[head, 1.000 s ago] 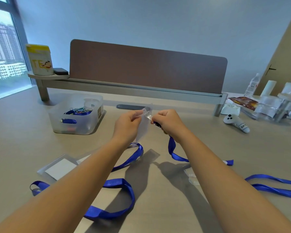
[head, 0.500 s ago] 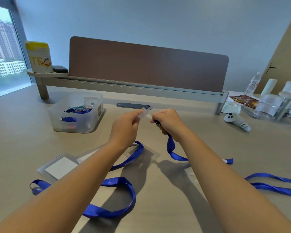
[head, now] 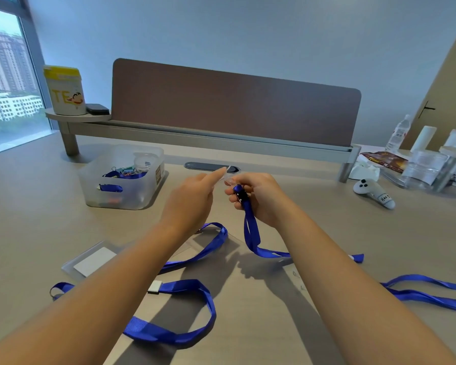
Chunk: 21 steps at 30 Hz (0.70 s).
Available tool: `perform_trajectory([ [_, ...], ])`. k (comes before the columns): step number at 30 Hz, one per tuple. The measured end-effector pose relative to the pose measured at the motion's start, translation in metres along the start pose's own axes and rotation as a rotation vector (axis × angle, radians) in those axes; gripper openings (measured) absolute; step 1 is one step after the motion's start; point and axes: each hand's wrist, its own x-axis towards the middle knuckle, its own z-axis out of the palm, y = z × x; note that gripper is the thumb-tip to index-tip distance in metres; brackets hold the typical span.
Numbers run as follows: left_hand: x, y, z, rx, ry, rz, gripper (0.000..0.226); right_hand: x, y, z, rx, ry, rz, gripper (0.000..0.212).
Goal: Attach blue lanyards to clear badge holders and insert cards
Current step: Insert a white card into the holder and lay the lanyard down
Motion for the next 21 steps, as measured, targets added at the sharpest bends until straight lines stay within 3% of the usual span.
perform_trajectory([
  [6,-0.001,-0.017,-0.003,0.349,-0.023,0.252,0.055,0.002,0.001,0.003,-0.064,0.017,0.043,0.029],
  [14,-0.003,-0.026,-0.006,0.443,-0.052,0.319,0.058,0.003,0.004,0.006,-0.102,0.023,0.067,0.032],
  [21,-0.005,-0.030,-0.006,0.413,-0.018,0.302,0.059,0.005,0.005,0.009,-0.098,0.003,0.033,0.017],
])
